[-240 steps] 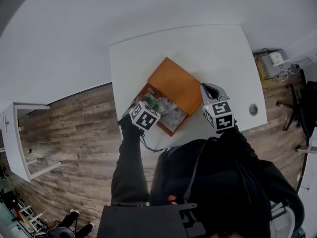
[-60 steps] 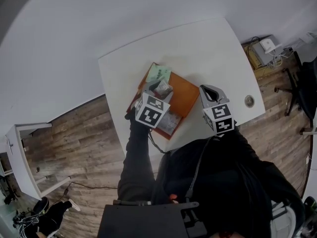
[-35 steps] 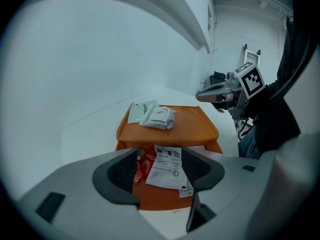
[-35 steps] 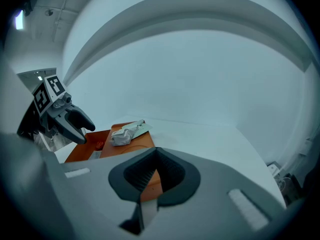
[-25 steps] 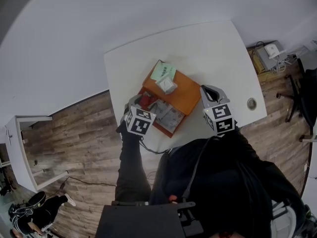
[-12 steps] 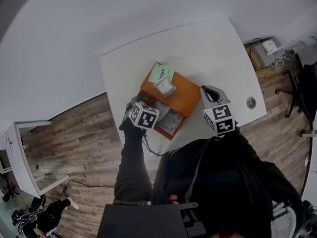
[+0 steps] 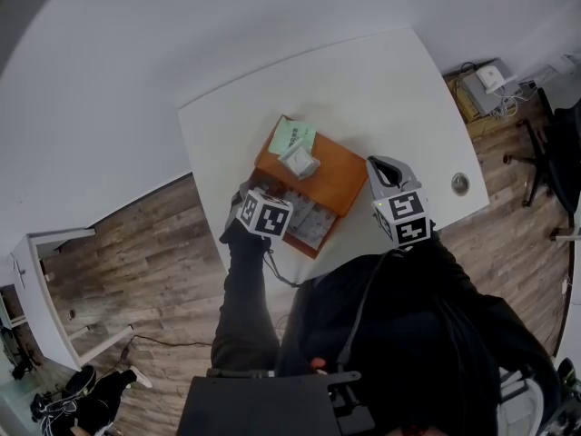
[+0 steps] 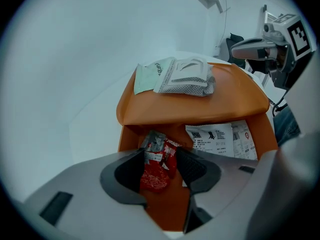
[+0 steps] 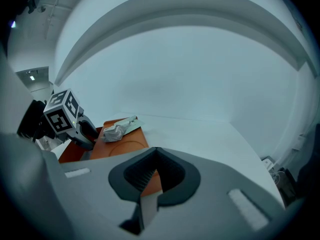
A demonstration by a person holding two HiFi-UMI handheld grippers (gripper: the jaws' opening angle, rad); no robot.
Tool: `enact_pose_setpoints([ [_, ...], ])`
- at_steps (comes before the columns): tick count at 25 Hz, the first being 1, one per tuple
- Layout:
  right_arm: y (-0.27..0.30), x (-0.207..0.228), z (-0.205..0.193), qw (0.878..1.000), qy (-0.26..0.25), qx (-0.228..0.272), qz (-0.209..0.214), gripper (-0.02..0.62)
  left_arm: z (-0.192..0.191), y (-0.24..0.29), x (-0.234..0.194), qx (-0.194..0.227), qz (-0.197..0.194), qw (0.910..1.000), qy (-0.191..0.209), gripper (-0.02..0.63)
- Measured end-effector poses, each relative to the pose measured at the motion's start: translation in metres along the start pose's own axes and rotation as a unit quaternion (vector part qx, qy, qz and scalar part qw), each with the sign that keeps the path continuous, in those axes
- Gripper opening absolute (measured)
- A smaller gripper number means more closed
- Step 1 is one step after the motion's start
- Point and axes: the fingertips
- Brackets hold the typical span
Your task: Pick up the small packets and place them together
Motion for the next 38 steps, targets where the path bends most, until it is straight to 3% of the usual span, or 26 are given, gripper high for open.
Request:
enact_pose_setpoints([
  [10, 0.002, 0.0, -0.001, 1.0, 0.001, -0.001, 0.0, -0.003, -0.004, -0.002, 0.0, -0.009, -0.009, 0.9999, 0.004, 0.113],
  [13, 0.003, -0.001, -0.001, 1.0, 0.0, -0.002, 0.002, -0.005, -0.008, -0.001, -0.007, -0.021, 0.002, 0.9998, -0.007, 0.057],
  [20, 0.002, -0.001, 0.0, 1.0, 0.0, -0.001, 0.003, -0.003, -0.019, -0.006, -0.022, -0.022, 0.016, 0.9988, -0.042, 0.024],
  [28, 0.004, -0.002, -0.001, 1.0, -0.002, -0.001, 0.004, -0.003, -0.015, -0.029, -0.036, 0.037, 0.015, 0.9948, -0.094, 0.014],
  [33, 0.002, -0.002, -0.001, 1.0, -0.004, 0.001, 0.003, -0.003, -0.001, -0.058, -0.047, 0.085, 0.015, 0.9877, -0.13, 0.012],
  [38, -0.003, -0.003, -0.001, 1.0, -0.005, 0.004, 0.003, -0.003, 0.026, -0.095, -0.047, 0.138, 0.008, 0.9812, -0.135, 0.012],
])
Point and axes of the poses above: the fingertips, and each gripper's own axes: y forward along the fingers, x to its right, z out of its top, and after that the axes turned 14 degrees about z, right-handed
